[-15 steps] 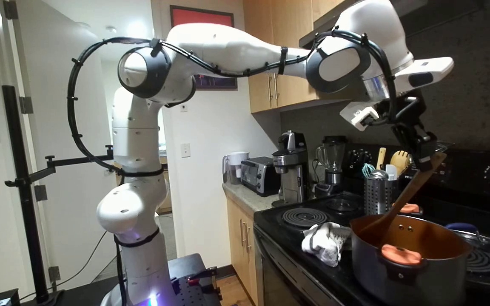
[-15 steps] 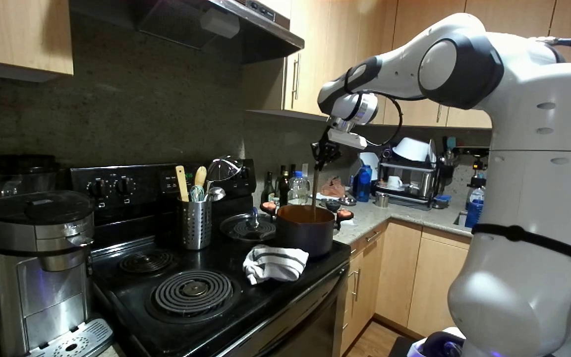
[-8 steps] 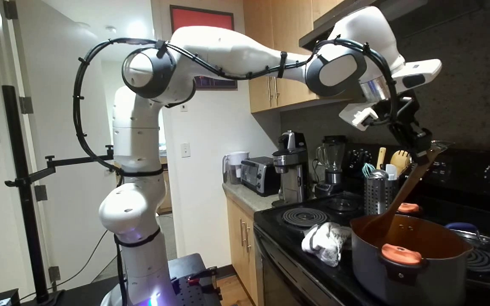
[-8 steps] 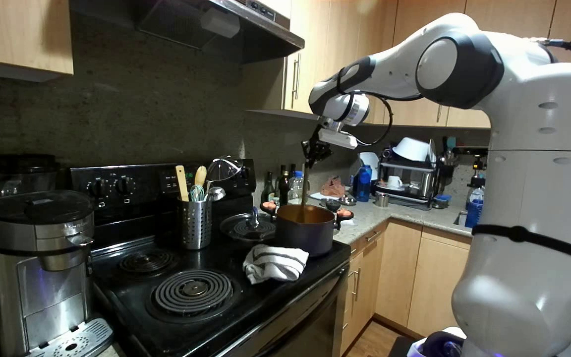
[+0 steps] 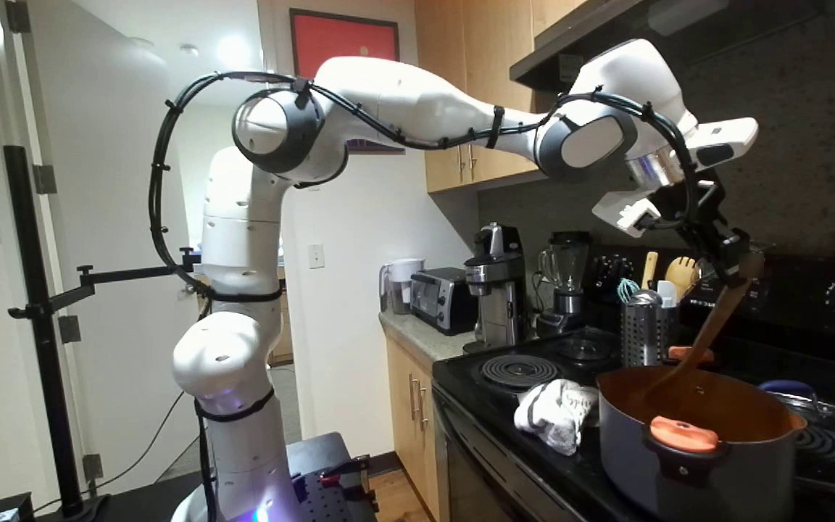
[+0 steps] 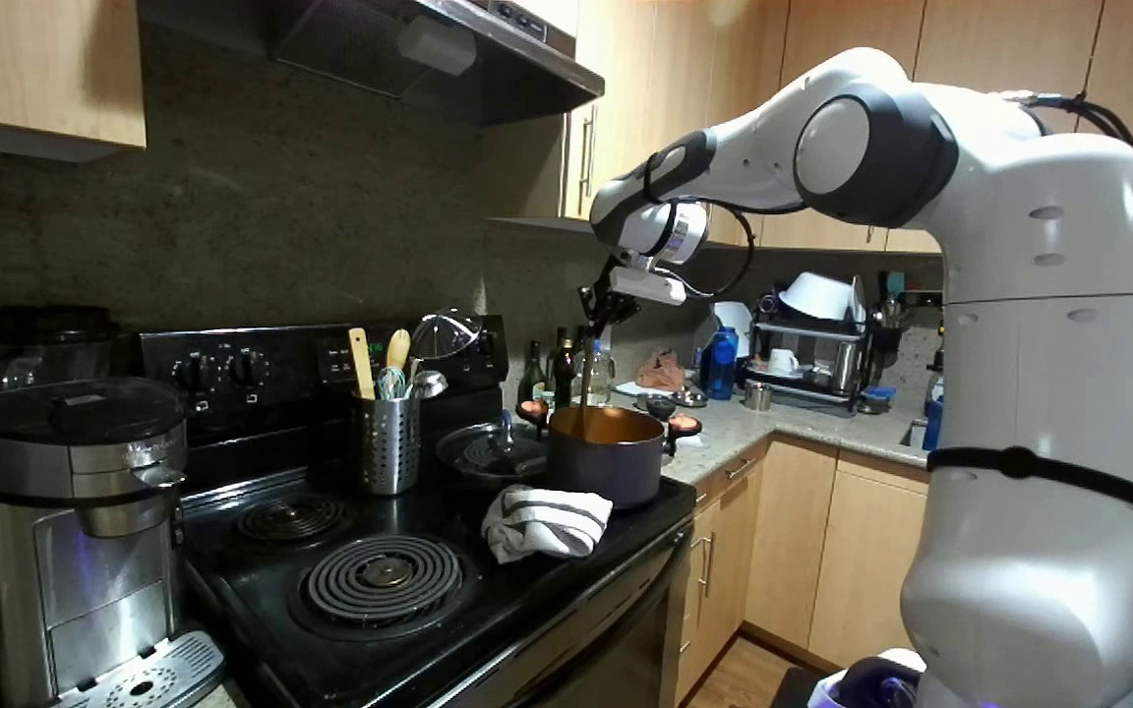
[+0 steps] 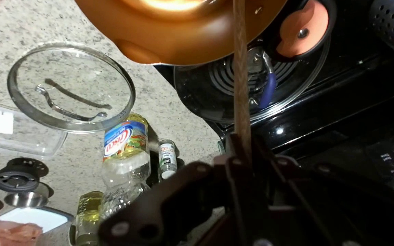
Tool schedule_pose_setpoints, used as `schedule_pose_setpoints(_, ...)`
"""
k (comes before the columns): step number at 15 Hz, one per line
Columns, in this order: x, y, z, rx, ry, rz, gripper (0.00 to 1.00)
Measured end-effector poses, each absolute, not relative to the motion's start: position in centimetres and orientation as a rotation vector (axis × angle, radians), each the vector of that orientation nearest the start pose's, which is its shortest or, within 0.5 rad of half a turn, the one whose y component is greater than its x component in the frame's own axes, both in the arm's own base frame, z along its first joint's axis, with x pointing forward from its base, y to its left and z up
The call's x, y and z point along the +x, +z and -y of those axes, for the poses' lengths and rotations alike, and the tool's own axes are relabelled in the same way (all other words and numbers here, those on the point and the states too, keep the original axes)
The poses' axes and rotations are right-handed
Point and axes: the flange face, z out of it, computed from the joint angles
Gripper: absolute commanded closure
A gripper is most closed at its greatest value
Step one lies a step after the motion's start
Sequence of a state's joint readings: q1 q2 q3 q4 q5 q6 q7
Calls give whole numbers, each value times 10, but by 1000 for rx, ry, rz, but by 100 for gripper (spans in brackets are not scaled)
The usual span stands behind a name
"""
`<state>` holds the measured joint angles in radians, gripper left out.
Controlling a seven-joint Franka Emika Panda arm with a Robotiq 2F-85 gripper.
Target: Stir the contents in the grey pot on the stove
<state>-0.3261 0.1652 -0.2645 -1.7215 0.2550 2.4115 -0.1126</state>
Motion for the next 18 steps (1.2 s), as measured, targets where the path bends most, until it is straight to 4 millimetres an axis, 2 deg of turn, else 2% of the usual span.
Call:
schedule_pose_setpoints(5,562,546,365,-2888,-897,-960,97)
schedule_pose_setpoints(9,563,545,390,-2877,-913,-1036,97)
schedule_pose_setpoints(14,551,541,432,-2867,-928,-1144,97)
schedule_pose_setpoints(18,532,552,456,-2848,-964,-1208,97)
